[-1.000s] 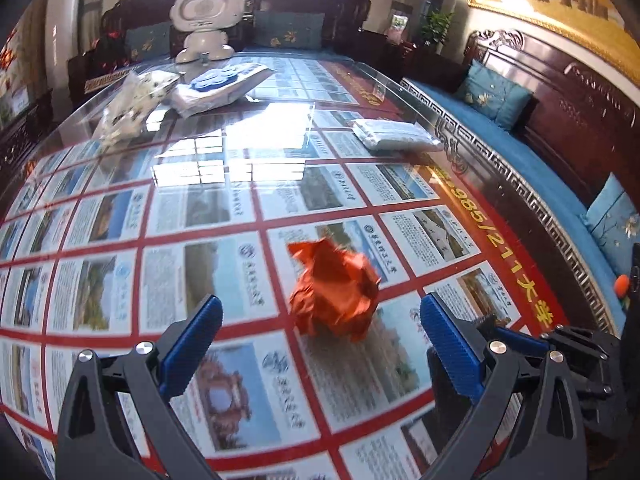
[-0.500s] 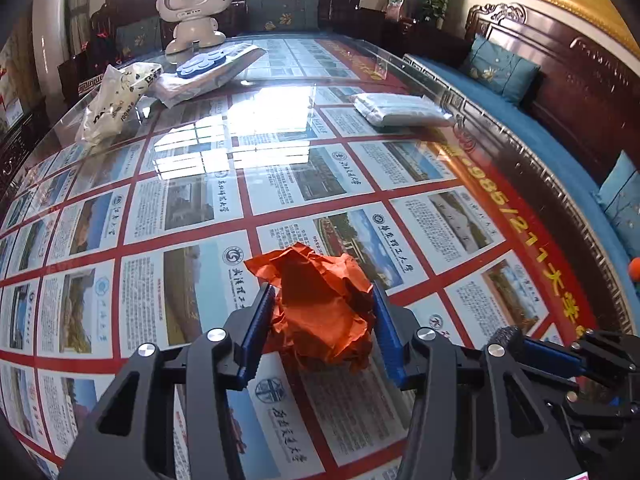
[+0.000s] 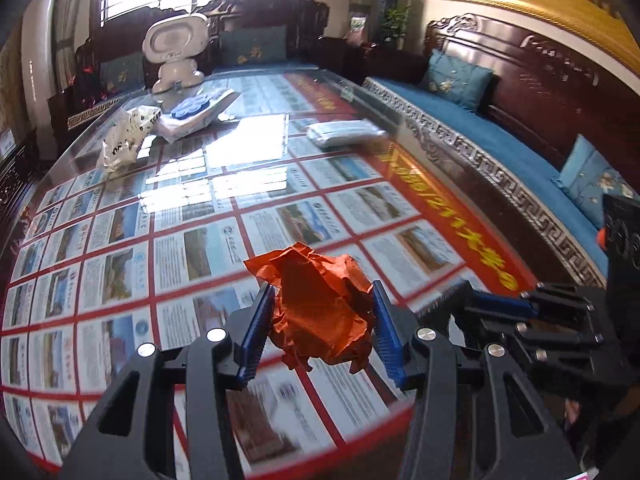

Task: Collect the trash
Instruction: 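Carry both items to the bin and open the left tool to drop the orange paper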

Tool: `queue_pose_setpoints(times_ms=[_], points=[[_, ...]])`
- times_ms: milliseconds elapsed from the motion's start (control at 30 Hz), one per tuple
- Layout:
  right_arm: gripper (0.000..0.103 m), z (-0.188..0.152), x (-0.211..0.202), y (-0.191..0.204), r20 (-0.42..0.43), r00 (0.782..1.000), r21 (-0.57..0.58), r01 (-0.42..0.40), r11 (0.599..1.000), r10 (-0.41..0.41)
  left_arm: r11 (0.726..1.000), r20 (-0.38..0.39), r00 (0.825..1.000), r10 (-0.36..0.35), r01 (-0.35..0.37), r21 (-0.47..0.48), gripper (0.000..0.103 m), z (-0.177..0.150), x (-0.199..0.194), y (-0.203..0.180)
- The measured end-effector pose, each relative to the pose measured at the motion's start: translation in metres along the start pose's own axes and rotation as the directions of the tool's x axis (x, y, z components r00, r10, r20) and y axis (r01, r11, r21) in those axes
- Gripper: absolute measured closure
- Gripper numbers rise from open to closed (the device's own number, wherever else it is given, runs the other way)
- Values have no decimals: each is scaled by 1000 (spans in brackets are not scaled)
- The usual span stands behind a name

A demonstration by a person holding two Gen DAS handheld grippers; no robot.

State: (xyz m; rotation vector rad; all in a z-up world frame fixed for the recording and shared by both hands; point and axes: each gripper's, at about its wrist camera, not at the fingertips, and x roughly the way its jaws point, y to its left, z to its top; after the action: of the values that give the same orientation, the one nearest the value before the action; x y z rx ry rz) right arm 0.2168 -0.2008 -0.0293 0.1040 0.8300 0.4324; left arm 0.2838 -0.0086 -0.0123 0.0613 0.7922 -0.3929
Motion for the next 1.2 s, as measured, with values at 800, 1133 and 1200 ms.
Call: queue_pose_setpoints(times_ms=[800, 1133, 1200], points=[[85, -200, -157, 72, -26, 1000, -72, -9, 997, 8, 981, -88, 982, -168, 175, 77, 53, -222, -170, -119], [85, -289, -150, 65, -153, 988, -40, 26, 999, -32, 975, -269, 938, -219, 223, -16, 47, -328, -134, -125], [85, -298, -146, 60, -170, 984, -30, 42, 999, -47, 972, -320, 918, -233, 231, -46, 39, -346, -116, -122]])
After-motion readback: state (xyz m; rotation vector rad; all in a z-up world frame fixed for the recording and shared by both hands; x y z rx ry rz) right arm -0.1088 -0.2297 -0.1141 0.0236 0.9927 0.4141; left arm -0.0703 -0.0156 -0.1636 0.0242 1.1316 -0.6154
